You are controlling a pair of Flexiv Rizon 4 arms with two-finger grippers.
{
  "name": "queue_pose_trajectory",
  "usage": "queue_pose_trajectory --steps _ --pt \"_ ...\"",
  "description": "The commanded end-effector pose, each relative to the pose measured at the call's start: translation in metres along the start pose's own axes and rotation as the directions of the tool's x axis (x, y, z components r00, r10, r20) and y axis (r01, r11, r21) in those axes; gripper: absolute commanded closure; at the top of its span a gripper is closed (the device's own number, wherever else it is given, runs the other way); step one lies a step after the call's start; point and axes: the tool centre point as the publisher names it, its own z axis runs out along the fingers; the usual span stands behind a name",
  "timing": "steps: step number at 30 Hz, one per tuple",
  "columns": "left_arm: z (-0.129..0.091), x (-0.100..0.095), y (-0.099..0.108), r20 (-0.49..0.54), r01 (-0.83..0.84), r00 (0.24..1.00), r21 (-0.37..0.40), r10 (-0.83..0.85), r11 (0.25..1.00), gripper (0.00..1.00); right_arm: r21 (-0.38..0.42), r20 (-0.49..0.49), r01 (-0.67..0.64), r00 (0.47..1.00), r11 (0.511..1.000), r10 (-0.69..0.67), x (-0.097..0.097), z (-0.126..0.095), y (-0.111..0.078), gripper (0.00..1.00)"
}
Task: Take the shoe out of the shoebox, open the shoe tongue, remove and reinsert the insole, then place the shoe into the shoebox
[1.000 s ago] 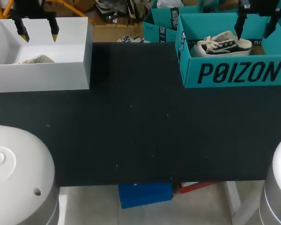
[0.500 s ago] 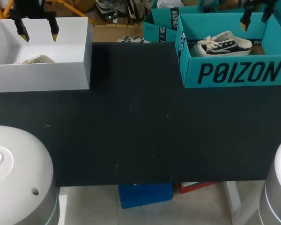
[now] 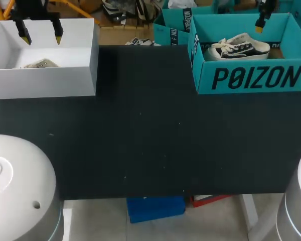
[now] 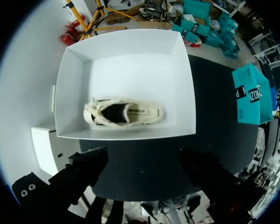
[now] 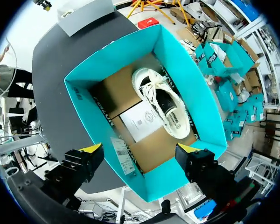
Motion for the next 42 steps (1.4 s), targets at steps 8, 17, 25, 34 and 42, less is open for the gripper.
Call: queue_pose_trajectory --steps 8,17,25,34,42 --pt "-0.001 0.000 0.001 0.003 0.001 1.000 0.000 -0.001 1.000 0.00 0.065 0.087 0.777 0.621 0.627 -0.779 -0.009 0.008 0.009 0.00" --pt "-0.001 0.000 0.001 0.003 0.001 1.000 0.000 -0.001 1.000 0.00 0.059 0.105 0.786 0.608 0.615 -0.787 -0.009 0.008 0.008 0.00" --pt "-0.001 0.000 0.001 0.003 0.001 1.000 0.000 -0.001 1.000 0.00 0.054 0.100 0.827 0.553 0.560 -0.827 -0.017 0.015 0.021 0.00" --pt "-0.001 0.000 0.001 0.003 0.001 1.000 0.000 -0.001 1.000 0.00 0.034 0.005 0.822 0.568 0.568 -0.823 -0.024 0.041 0.034 0.00" --pt "-0.001 0.000 0.001 0.003 0.001 1.000 0.000 -0.001 1.000 0.00 0.034 -0.044 0.771 0.636 0.636 -0.770 -0.034 0.048 0.042 0.00"
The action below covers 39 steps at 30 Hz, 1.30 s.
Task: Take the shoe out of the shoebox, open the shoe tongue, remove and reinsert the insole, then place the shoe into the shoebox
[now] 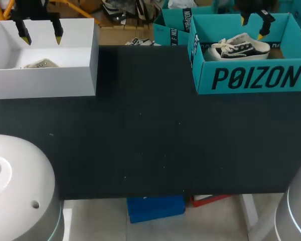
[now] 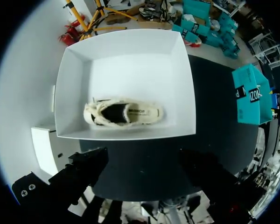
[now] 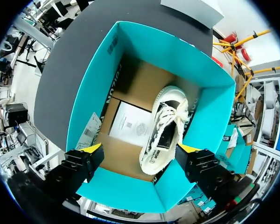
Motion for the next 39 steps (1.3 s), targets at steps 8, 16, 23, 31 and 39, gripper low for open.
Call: queue_pose_trajectory --steps 8,16,23,31,39 --pt "-0.001 0.000 0.001 0.002 0.001 1.000 -0.001 -0.001 1.000 0.00 0.012 -0.075 -0.052 0.996 0.999 0.052 -0.018 0.005 0.000 0.00" --pt "-0.001 0.000 0.001 0.002 0.001 1.000 -0.001 -0.001 1.000 0.00 -0.004 -0.075 -0.061 0.995 0.998 0.060 -0.018 0.007 0.001 0.00" --pt "-0.001 0.000 0.001 0.002 0.001 1.000 -0.001 -0.001 1.000 0.00 -0.029 -0.080 -0.137 0.988 0.990 0.134 -0.023 0.022 0.000 0.00" --pt "-0.001 0.000 0.001 0.002 0.001 1.000 -0.001 -0.001 1.000 0.00 -0.025 -0.086 -0.203 0.976 0.979 0.200 -0.024 0.036 -0.007 0.50" --pt "-0.001 0.000 0.001 0.002 0.001 1.000 -0.001 -0.001 1.000 0.00 -0.032 -0.105 -0.229 0.969 0.973 0.224 -0.023 0.055 -0.012 0.55"
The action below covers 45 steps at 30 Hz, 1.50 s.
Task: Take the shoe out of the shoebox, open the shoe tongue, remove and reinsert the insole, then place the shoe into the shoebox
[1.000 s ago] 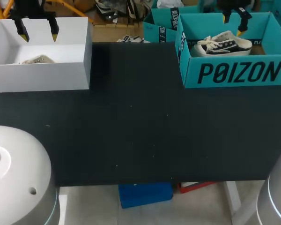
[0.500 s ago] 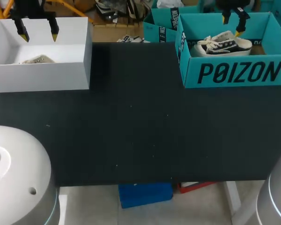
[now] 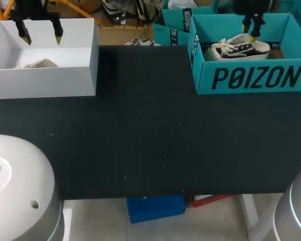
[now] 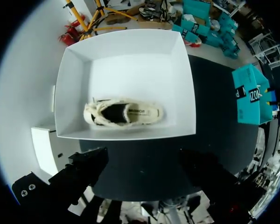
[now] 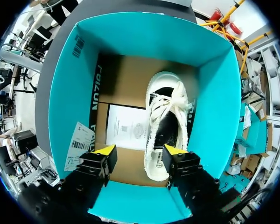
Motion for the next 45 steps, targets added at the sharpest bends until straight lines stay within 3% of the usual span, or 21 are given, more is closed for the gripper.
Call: queue_pose_trajectory --steps 1,15,45 --pt "-0.001 0.000 0.001 0.002 0.001 1.000 -0.001 -0.001 1.000 0.00 -0.014 -0.016 -0.006 1.000 1.000 0.006 -0.008 0.014 -0.002 0.56" --pt "-0.001 0.000 0.001 0.002 0.001 1.000 -0.001 -0.001 1.000 0.00 -0.038 -0.026 -0.032 0.999 0.999 0.031 -0.016 0.040 -0.011 0.69" --pt "-0.001 0.000 0.001 0.002 0.001 1.000 -0.001 -0.001 1.000 0.00 -0.094 -0.054 -0.060 0.997 0.994 0.055 -0.020 0.102 -0.003 0.66"
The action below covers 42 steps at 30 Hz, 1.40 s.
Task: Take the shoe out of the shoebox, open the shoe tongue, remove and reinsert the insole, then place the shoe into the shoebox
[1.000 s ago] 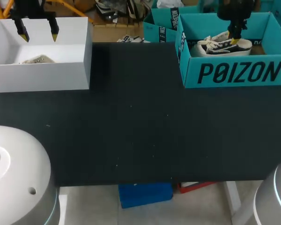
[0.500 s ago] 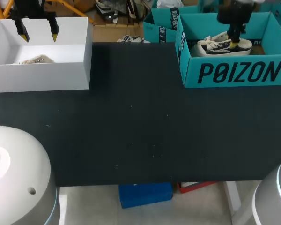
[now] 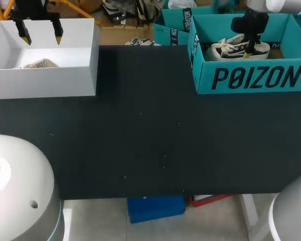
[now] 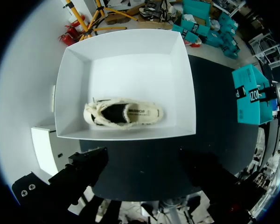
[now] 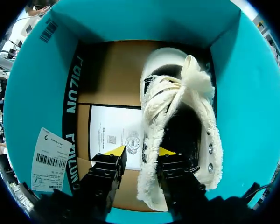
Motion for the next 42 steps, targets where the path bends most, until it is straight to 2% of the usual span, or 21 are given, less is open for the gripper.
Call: queue_pose_trajectory --steps 1,5,7,8,9,16,21,30,42 --pt "-0.001 0.000 0.001 0.003 0.001 1.000 -0.001 -0.001 1.000 0.00 -0.001 -0.015 0.002 1.000 1.000 -0.002 -0.010 0.012 0.002 0.67" --pt "-0.001 0.000 0.001 0.003 0.001 1.000 -0.001 -0.001 1.000 0.00 0.002 -0.016 0.002 1.000 1.000 -0.002 -0.011 0.018 0.002 0.68" --pt "-0.001 0.000 0.001 0.003 0.001 1.000 -0.001 -0.001 1.000 0.00 0.007 -0.017 0.002 1.000 1.000 -0.002 -0.011 0.019 0.002 0.72" --pt "-0.001 0.000 0.001 0.003 0.001 1.000 -0.001 -0.001 1.000 0.00 0.009 -0.017 0.001 1.000 1.000 -0.001 -0.011 0.020 0.002 0.82" --pt "-0.001 0.000 0.001 0.003 0.001 1.000 -0.001 -0.001 1.000 0.00 0.011 -0.017 0.001 1.000 1.000 0.000 -0.011 0.020 0.002 1.00" --pt "-0.001 0.000 0.001 0.003 0.001 1.000 -0.001 -0.001 1.000 0.00 0.026 -0.018 -0.005 1.000 1.000 0.006 -0.009 0.022 0.002 1.00" --pt "-0.001 0.000 0.001 0.003 0.001 1.000 -0.001 -0.001 1.000 0.00 0.040 -0.006 -0.004 1.000 0.999 0.004 -0.010 0.012 0.002 1.00" --pt "-0.001 0.000 0.001 0.003 0.001 1.000 -0.001 -0.001 1.000 0.00 0.083 0.034 -0.023 0.999 0.996 0.020 -0.005 -0.027 -0.001 1.00" --pt "-0.001 0.000 0.001 0.003 0.001 1.000 -0.001 -0.001 1.000 0.00 0.131 0.109 -0.085 0.991 0.988 0.071 0.023 -0.081 0.010 1.00"
